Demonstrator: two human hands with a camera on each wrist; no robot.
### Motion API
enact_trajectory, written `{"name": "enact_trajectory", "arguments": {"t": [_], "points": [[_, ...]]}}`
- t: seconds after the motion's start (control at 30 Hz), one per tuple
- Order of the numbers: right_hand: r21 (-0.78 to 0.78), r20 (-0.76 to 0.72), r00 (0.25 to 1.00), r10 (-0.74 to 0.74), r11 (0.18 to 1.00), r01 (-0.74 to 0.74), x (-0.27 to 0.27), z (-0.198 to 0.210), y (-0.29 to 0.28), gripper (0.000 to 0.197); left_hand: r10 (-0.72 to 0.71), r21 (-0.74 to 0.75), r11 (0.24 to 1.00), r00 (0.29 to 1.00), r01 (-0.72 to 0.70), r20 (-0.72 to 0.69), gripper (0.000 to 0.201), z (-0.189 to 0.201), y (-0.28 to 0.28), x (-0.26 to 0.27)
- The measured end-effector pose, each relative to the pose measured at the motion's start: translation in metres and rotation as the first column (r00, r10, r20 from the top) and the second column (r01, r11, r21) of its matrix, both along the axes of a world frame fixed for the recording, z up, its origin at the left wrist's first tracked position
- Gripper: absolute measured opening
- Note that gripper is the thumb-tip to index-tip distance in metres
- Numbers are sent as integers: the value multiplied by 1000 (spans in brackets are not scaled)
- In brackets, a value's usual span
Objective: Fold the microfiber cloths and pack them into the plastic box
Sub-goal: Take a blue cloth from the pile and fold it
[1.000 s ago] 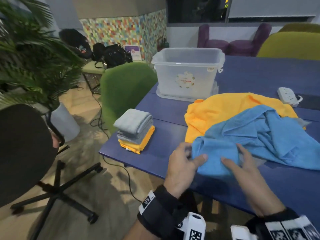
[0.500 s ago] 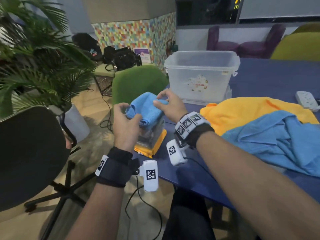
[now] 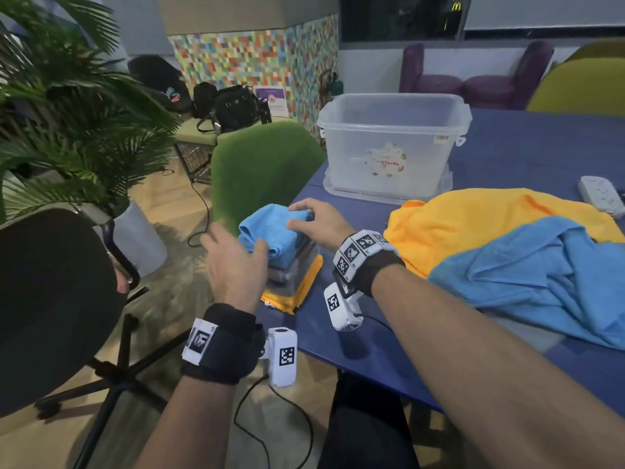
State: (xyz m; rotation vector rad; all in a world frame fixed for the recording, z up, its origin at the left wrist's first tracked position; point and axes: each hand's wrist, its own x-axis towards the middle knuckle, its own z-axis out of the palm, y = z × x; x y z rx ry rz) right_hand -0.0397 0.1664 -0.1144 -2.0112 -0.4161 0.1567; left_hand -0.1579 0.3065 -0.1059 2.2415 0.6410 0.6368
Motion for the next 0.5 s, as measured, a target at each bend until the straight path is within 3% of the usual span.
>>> {"name": "enact_trajectory", "arguments": {"t": [0.07, 0.13, 0.2, 0.27, 0.37, 0.5], "points": [[-28, 44, 999, 23, 999, -21, -3, 1, 2, 35, -80, 367, 929, 991, 37, 105, 62, 9, -6, -1], [-62, 71, 997, 44, 997, -40, -6, 3, 4, 35, -276, 555, 807, 960, 201, 54, 54, 16, -11, 6], [-79, 66, 997, 49, 996, -44, -7, 2, 5, 34, -380, 595, 697, 910, 401, -168, 57, 8, -7, 17], [-105, 40, 998, 42, 994, -38, -7, -1, 2, 35, -374, 564, 648, 859, 512, -350, 71, -8, 1, 20], [-156, 26, 998, 51, 987, -46, -8, -10, -4, 38, -360, 558, 613, 826, 559, -433, 82, -35, 8, 17], [-155, 42, 998, 55, 987, -48, -14, -31, -4, 40, -341, 607, 571, 832, 553, -438, 84, -58, 12, 11]]}}
